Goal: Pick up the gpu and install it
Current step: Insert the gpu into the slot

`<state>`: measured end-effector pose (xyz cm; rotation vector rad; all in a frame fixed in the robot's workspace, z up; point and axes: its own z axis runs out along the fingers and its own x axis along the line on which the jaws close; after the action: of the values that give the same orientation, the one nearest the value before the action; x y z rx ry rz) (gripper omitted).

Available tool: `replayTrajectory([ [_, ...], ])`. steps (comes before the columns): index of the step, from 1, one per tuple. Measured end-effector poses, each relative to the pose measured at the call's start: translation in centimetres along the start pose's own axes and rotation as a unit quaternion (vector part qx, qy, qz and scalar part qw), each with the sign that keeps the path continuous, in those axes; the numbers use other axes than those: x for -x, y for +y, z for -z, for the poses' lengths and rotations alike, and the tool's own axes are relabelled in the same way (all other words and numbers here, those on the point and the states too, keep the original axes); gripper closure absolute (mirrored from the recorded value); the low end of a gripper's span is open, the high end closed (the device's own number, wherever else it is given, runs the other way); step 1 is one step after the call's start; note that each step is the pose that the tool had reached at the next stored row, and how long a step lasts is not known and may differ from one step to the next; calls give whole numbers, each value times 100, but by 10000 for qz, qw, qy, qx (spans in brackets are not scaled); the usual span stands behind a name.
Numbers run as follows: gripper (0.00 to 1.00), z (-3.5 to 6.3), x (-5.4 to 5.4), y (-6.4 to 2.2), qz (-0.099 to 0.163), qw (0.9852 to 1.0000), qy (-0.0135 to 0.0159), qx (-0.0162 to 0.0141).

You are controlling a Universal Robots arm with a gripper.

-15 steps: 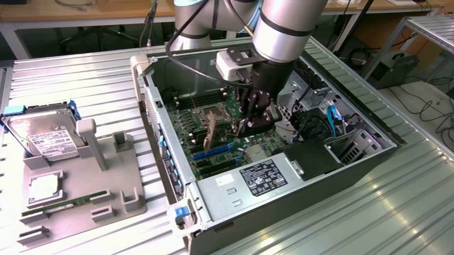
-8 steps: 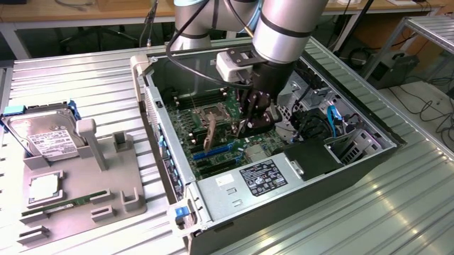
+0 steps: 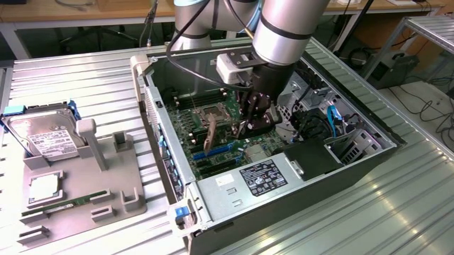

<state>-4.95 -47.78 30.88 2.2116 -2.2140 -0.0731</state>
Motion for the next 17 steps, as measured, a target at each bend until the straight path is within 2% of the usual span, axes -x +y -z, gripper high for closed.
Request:
replayTrajectory([
  [17,74,-34,-26,0,0,10000,0,0],
])
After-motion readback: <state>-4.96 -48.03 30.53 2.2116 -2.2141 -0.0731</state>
